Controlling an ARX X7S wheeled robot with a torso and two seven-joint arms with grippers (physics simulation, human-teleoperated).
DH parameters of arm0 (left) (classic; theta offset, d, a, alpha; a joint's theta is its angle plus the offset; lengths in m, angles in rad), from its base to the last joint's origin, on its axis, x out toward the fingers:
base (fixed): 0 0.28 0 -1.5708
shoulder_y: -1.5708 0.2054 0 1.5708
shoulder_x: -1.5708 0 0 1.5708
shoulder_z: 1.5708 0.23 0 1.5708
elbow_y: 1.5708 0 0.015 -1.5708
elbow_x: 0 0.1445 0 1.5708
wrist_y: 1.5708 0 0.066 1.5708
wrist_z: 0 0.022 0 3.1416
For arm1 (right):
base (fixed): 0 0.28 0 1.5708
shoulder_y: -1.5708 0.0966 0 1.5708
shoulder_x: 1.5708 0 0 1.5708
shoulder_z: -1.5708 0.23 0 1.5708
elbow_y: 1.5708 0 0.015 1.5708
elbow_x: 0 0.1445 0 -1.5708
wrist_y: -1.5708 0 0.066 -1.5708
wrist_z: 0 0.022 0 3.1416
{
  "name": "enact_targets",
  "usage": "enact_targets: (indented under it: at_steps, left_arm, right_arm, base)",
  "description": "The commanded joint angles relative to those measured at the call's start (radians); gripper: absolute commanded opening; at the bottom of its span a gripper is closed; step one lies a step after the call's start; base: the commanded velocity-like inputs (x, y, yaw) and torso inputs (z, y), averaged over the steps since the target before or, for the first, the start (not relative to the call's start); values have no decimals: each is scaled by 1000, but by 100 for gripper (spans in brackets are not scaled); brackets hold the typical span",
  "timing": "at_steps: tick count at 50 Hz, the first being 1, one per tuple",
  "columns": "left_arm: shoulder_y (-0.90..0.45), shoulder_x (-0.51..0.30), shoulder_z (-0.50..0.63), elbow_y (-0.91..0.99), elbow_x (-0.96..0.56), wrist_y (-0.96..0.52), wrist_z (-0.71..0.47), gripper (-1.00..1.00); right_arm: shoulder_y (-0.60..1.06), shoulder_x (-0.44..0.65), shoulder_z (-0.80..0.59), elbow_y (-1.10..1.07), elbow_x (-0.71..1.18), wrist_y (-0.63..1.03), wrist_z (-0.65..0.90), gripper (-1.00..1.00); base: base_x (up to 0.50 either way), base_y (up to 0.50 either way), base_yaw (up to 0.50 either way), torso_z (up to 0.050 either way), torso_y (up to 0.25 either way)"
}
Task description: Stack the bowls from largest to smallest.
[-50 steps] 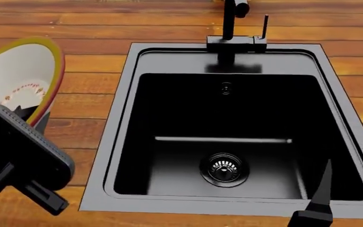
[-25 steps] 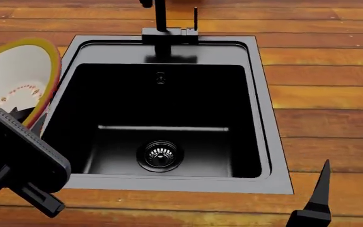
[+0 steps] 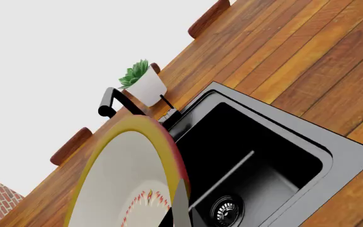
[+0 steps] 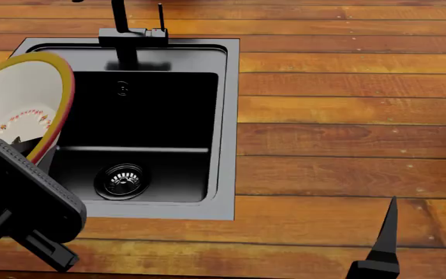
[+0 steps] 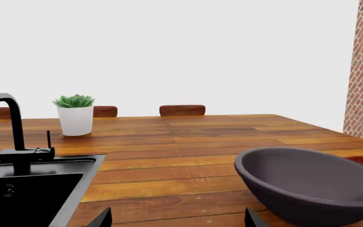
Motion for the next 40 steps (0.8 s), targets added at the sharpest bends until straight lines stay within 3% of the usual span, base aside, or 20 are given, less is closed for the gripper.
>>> enact_targets:
  at_steps: [1,40]
  left_arm:
    - [-5,8,-2,1,42,1,25,-100]
    - [-15,-25,30,-10,43,46,24,-100]
  right_arm:
    - [-9,-17,34,12,-1,-27,-25,100]
    - [-9,-19,39,20,36,-65,0,100]
  base:
    - [0,-500,0,0,0]
    - [0,-469,0,0,1]
